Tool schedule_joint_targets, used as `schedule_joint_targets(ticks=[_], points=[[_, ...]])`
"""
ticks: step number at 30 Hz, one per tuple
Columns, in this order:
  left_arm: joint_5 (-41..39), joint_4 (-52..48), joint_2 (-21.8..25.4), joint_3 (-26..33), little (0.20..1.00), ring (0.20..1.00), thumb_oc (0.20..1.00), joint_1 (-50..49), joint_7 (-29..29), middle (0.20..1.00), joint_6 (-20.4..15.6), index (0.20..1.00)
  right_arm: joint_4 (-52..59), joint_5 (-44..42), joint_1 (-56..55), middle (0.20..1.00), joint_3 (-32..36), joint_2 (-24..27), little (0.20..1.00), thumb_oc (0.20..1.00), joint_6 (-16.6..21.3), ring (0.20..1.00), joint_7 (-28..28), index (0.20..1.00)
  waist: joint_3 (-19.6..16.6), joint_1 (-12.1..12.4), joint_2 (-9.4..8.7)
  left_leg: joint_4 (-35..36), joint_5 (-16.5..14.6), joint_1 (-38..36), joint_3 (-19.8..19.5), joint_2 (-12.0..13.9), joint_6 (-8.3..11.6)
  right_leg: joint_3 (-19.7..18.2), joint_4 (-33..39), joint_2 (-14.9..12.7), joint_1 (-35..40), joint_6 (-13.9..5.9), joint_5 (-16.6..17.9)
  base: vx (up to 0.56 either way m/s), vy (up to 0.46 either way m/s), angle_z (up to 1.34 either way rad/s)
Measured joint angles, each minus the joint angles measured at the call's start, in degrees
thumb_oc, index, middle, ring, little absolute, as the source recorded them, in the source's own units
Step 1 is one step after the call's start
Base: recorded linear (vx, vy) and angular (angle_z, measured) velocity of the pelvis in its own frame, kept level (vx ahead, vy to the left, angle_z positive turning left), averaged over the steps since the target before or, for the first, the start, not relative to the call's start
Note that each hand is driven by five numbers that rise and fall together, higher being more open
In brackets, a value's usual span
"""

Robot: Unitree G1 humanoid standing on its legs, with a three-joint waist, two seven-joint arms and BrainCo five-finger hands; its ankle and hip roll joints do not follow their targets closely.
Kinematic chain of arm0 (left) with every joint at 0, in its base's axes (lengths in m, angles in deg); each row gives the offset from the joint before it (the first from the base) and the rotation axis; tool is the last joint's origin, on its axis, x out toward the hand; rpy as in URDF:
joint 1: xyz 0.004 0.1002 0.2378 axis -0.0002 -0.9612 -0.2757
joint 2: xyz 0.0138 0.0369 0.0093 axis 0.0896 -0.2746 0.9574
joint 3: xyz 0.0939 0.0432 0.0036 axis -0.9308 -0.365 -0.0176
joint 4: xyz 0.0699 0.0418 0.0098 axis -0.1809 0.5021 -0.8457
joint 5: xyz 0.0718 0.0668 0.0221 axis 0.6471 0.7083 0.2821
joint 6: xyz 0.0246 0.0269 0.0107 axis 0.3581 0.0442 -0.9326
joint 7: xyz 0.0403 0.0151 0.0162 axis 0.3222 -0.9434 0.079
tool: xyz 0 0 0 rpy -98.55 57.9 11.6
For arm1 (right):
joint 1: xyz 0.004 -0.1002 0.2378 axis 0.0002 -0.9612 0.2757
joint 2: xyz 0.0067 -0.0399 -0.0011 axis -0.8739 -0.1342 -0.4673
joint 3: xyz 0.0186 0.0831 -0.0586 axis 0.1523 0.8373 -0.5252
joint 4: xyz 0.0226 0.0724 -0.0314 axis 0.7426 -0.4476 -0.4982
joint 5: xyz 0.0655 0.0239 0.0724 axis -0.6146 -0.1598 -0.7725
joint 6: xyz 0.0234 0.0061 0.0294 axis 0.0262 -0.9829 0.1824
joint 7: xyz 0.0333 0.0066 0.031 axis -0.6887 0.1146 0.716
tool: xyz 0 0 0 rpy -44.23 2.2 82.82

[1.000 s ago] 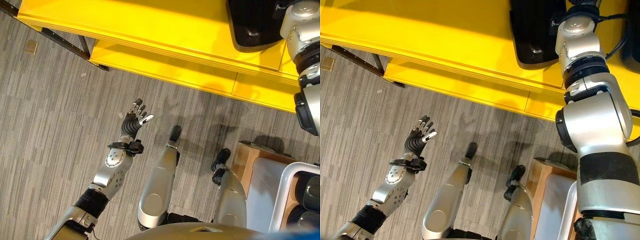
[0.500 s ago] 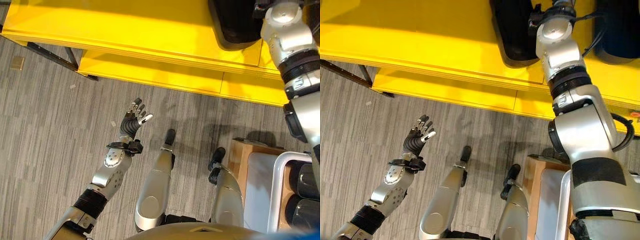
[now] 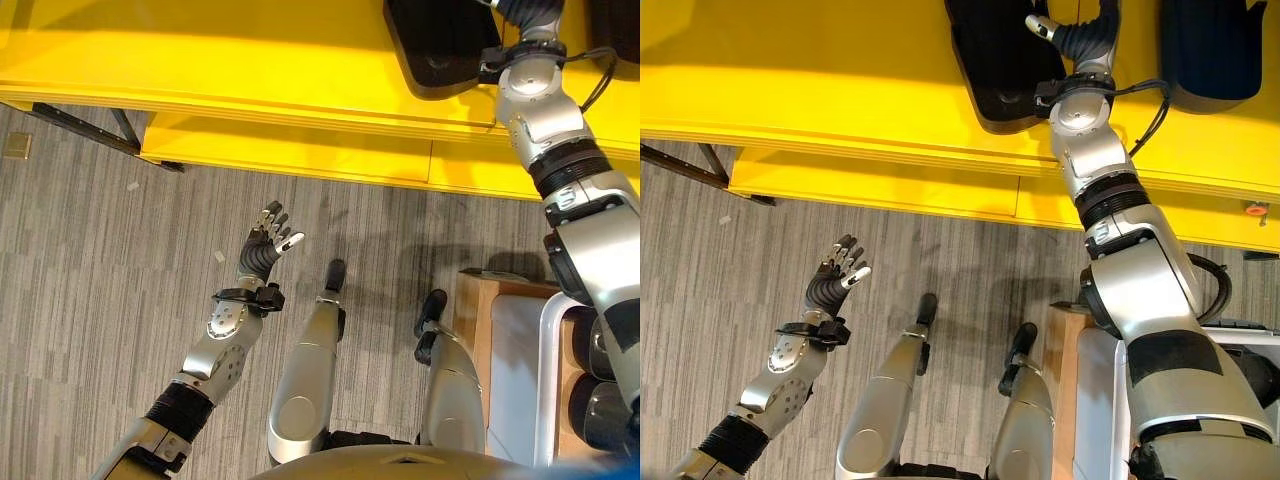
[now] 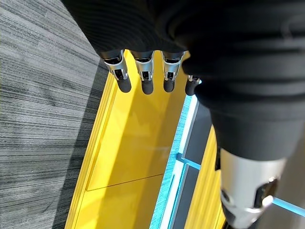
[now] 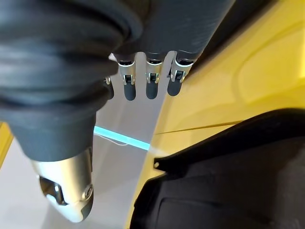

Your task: Move parts from the plastic box to the shelf.

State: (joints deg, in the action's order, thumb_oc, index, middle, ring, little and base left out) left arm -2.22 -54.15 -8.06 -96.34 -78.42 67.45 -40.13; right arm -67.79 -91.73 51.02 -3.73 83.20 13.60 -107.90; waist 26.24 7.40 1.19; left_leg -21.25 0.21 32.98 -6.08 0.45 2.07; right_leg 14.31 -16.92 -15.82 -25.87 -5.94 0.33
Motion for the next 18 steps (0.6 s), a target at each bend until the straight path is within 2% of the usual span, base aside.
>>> schedule_joint_targets(ticks=[11, 18], points=[[0.0, 0.1, 0.0, 0.0, 1.0, 1.0, 1.0, -0.9, 0.2, 1.0, 0.0, 1.0, -8.6, -0.1, -1.4, 1.0, 1.5, -0.5, 1.0, 1.0, 0.1, 1.0, 1.5, 1.0, 0.0, 0.1, 0.02, 0.2, 0.0, -0.1, 0.6, 0.0, 0.0, -0.8, -0.3, -0.1, -0.6, 0.0, 0.0, 0.0, -0.006, -0.02], [0.1, 0.2, 0.0, 0.0, 1.0, 1.0, 1.0, -0.9, 0.2, 1.0, 0.0, 1.0, -9.9, -0.4, -2.4, 1.0, 3.7, -0.5, 1.0, 1.0, 0.1, 1.0, 2.2, 1.0, 0.1, 0.3, 0.33, 0.3, 0.0, -0.1, 0.7, 0.0, 0.0, -0.9, -0.4, -0.2, -0.7, 0.0, 0.0, 0.0, -0.003, 0.0]])
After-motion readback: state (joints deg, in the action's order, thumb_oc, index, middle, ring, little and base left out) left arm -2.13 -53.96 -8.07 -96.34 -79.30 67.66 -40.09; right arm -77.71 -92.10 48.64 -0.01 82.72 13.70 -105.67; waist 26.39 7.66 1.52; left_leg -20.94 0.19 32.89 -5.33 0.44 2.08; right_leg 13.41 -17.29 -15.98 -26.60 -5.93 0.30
